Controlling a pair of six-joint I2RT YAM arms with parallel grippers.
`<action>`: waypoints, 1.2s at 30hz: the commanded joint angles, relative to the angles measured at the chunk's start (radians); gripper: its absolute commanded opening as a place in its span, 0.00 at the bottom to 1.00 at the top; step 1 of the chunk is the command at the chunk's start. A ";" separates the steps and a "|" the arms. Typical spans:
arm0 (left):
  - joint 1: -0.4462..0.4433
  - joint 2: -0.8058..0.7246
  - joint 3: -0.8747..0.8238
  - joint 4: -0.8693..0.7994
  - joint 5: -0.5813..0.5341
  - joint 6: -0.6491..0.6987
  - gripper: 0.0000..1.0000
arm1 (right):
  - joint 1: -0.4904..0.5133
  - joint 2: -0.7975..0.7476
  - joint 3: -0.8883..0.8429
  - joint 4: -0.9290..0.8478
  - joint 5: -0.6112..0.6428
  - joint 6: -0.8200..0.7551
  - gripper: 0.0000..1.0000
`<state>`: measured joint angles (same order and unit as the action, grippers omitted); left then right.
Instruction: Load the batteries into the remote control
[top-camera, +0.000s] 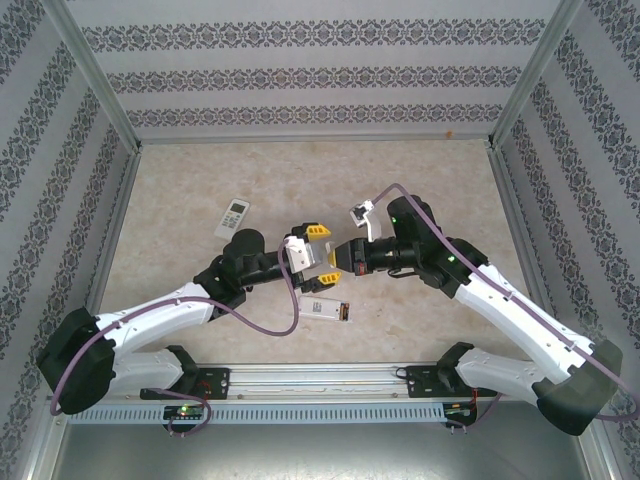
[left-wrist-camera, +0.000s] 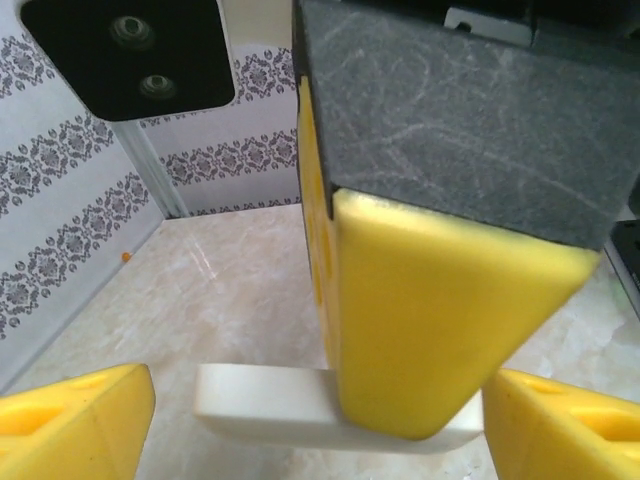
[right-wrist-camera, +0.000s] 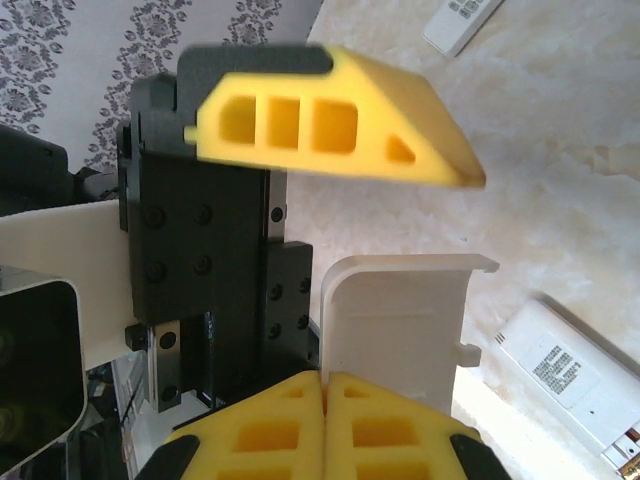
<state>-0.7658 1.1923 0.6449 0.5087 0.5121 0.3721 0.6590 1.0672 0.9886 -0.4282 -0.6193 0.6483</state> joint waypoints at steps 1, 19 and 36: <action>-0.010 -0.005 0.011 0.063 0.036 0.044 0.75 | 0.011 0.007 0.032 0.024 -0.026 0.004 0.00; -0.009 0.034 0.301 -0.671 -0.103 0.120 0.37 | -0.172 -0.122 -0.003 -0.093 0.208 0.083 0.41; -0.003 0.803 0.846 -1.324 -0.538 0.353 0.38 | -0.420 -0.329 -0.240 -0.219 0.293 0.178 0.49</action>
<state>-0.7658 1.9530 1.4330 -0.7483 0.0219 0.6590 0.2440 0.7506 0.7742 -0.6426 -0.2955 0.8276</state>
